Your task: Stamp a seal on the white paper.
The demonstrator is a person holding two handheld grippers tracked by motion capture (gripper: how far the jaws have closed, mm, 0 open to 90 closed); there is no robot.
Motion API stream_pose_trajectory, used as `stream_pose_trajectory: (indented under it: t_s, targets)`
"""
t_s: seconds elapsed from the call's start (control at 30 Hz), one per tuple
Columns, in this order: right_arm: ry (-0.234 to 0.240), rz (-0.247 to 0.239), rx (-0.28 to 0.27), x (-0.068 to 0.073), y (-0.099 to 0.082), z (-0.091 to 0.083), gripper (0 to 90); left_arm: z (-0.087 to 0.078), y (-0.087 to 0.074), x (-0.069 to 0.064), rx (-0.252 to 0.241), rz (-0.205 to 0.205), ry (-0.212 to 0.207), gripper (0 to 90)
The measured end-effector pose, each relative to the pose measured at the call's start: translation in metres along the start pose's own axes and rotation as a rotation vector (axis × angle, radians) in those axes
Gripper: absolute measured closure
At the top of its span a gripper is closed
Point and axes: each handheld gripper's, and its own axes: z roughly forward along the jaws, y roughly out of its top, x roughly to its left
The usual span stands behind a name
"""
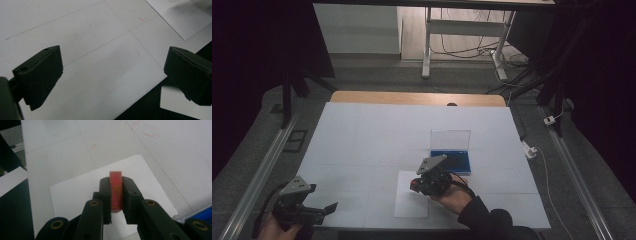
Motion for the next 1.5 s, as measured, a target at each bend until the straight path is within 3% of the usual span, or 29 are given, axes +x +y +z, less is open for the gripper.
stream_pose_trajectory:
  t_s: [0.3,0.87,1.2,1.5]
  targets:
    - [-0.002,-0.015,0.025,-0.001,-0.003,0.009,79.2,0.0,0.0,0.0,0.0,0.001,0.0,2.5]
    - [0.008,-0.001,0.048,-0.004,-0.007,0.017,79.6,0.0,0.0,0.0,0.003,0.004,0.002,2.5]
    - [-0.02,-0.018,0.054,0.003,-0.008,0.018,80.2,0.001,0.0,0.0,0.008,0.002,0.003,2.5]
    - [-0.086,-0.084,0.08,0.015,-0.005,0.019,80.3,0.001,0.001,0.0,0.01,-0.001,0.002,2.5]
